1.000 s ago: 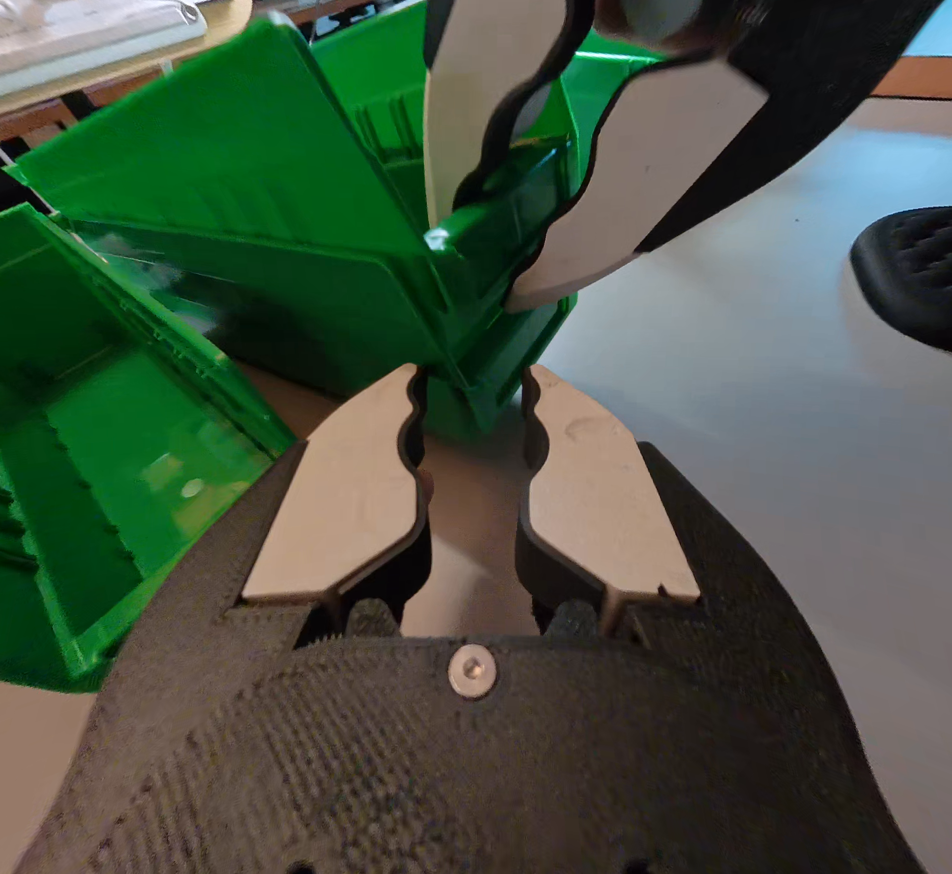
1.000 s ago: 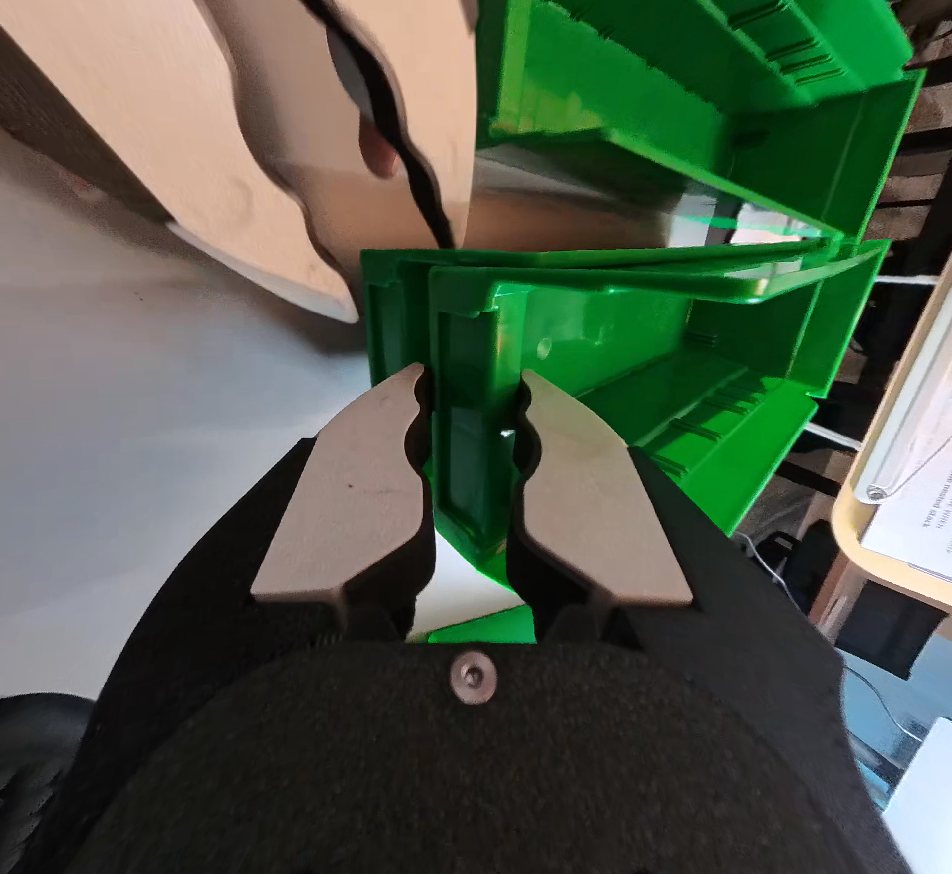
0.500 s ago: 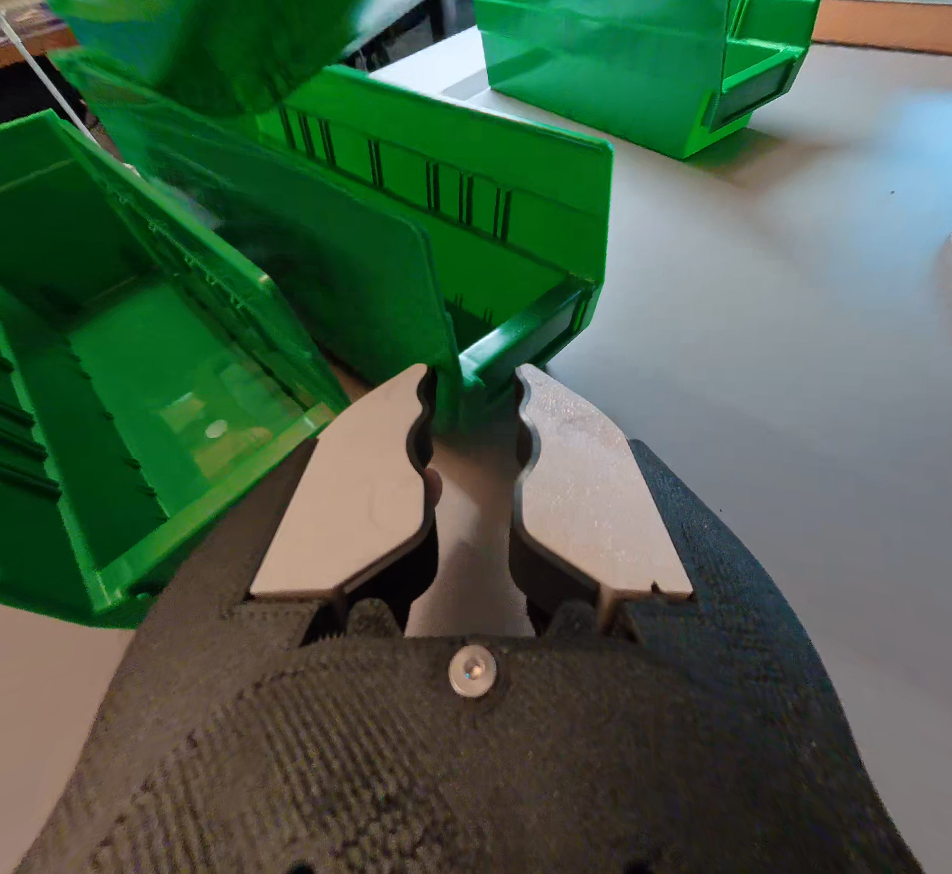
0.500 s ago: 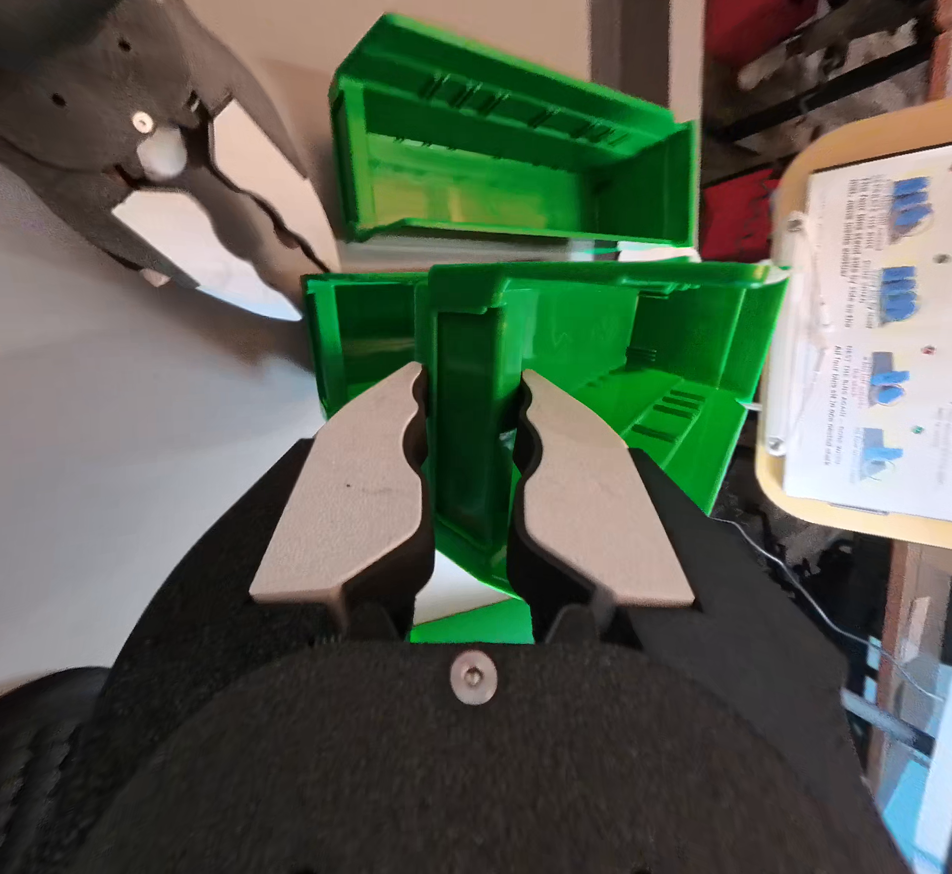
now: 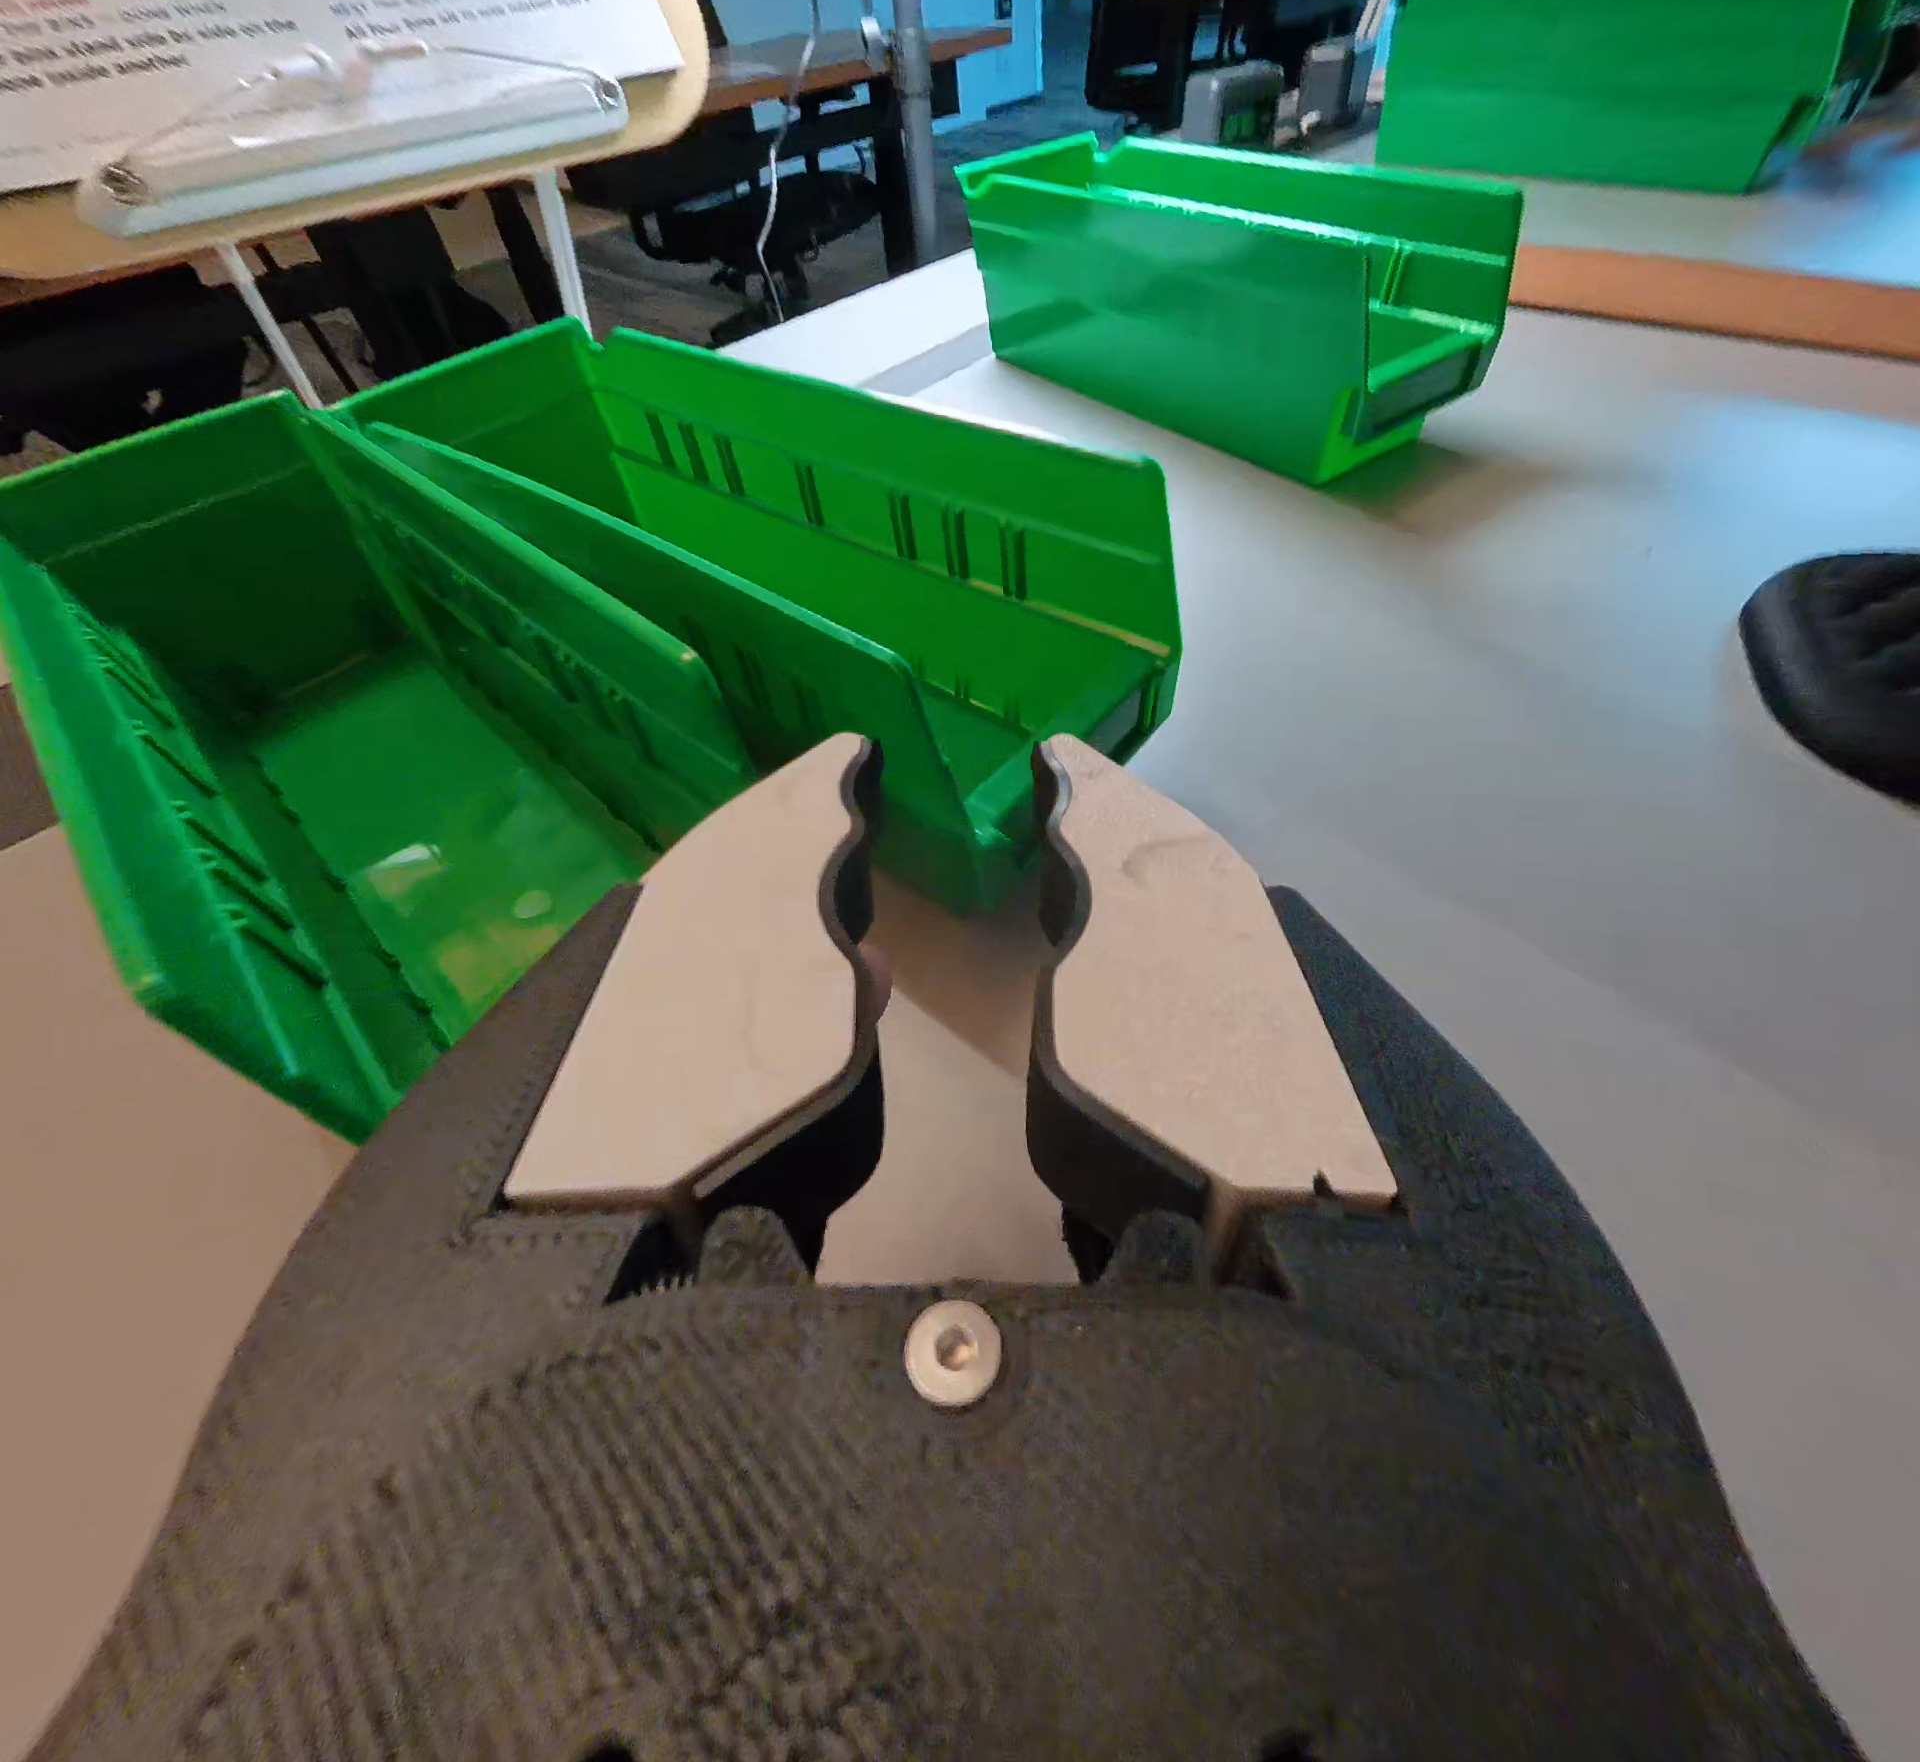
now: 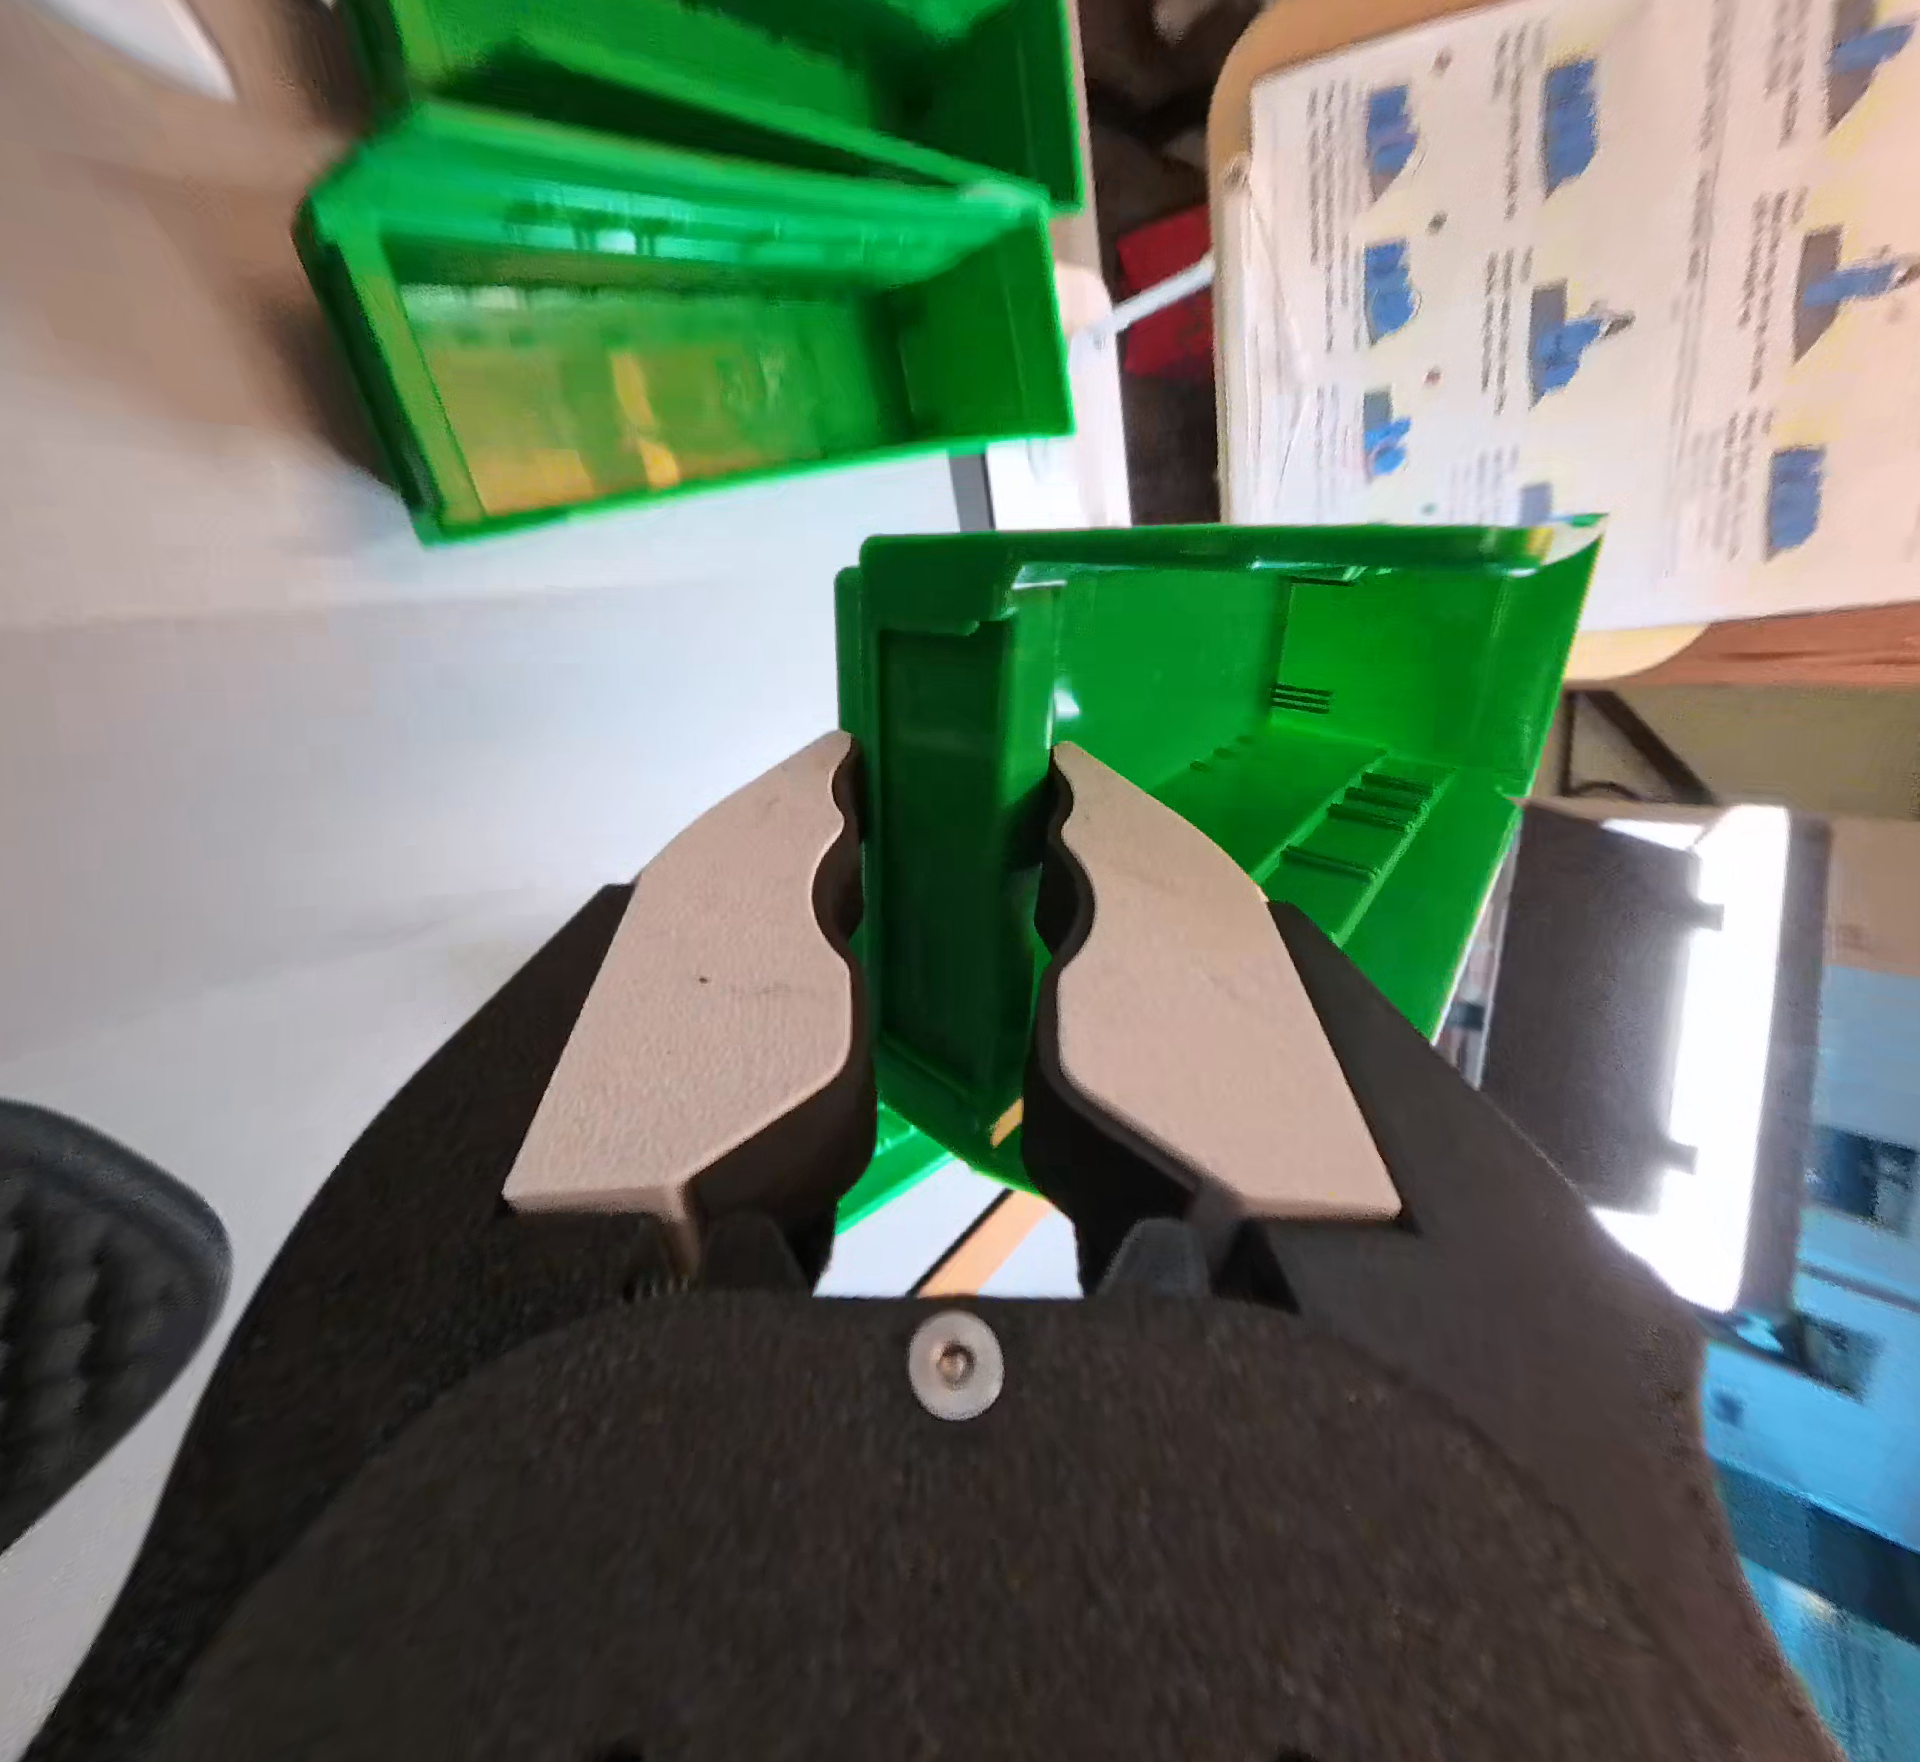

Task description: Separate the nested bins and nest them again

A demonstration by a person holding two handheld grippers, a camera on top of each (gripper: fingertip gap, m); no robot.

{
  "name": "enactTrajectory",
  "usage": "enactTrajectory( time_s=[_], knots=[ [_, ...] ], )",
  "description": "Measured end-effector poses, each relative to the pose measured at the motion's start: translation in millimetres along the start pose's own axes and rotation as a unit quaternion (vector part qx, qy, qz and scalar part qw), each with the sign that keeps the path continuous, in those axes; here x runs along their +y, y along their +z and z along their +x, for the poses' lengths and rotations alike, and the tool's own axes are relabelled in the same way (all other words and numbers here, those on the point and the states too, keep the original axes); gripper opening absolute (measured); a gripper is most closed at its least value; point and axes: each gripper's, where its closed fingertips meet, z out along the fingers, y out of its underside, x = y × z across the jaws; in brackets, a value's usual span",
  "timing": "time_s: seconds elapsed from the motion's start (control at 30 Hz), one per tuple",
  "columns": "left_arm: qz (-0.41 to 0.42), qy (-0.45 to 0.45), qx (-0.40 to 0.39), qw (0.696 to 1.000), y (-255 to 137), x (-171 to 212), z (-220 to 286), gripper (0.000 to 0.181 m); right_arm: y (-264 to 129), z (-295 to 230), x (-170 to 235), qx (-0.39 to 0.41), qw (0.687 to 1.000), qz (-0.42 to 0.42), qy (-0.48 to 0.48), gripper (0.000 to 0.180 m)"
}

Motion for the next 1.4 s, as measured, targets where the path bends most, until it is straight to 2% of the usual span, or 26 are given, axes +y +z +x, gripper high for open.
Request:
enactTrajectory(
  time_s=[0.13,0.27,0.5,0.7,0.9,1.1,1.23,1.4],
  knots=[
    [0.015,-0.015,-0.01,1.0,-9.3,-7.4,-10.3,0.028,39.1,-39.9,51.2,0.003,0.999,-0.043,-0.018,0.03],
    [0.009,-0.012,-0.018,1.0,-11.0,-1.8,-15.3,0.026,84.4,-83.2,81.0,-0.009,0.997,-0.07,-0.038,0.03],
    [0.008,0.002,-0.028,1.0,-10.6,-0.4,-20.2,0.028,144.8,-128.6,94.2,-0.034,0.993,-0.089,-0.068,0.03],
    [0.01,0.007,-0.034,0.999,-11.5,-0.7,-23.8,0.028,162.3,-143.2,104.6,-0.041,0.99,-0.102,-0.084,0.03],
    [0.008,0.015,-0.04,0.999,-10.9,0.3,-26.2,0.028,124.2,-138.5,76.0,-0.037,0.998,-0.041,-0.036,0.04],
    [0.012,0.029,-0.059,0.998,-14.7,-3.6,-35.5,0.028,57.5,-101.9,62.3,0.0,0.989,0.077,0.127,0.041],
    [0.017,0.022,-0.073,0.997,-21.5,-9.5,-47.1,0.029,20.5,-71.7,93.7,0.074,0.946,0.147,0.278,0.044],
    [0.012,0.029,-0.082,0.996,-30.2,-12.0,-58.9,0.036,3.8,-75.6,146.3,0.139,0.858,0.205,0.449,0.048]
  ],
)
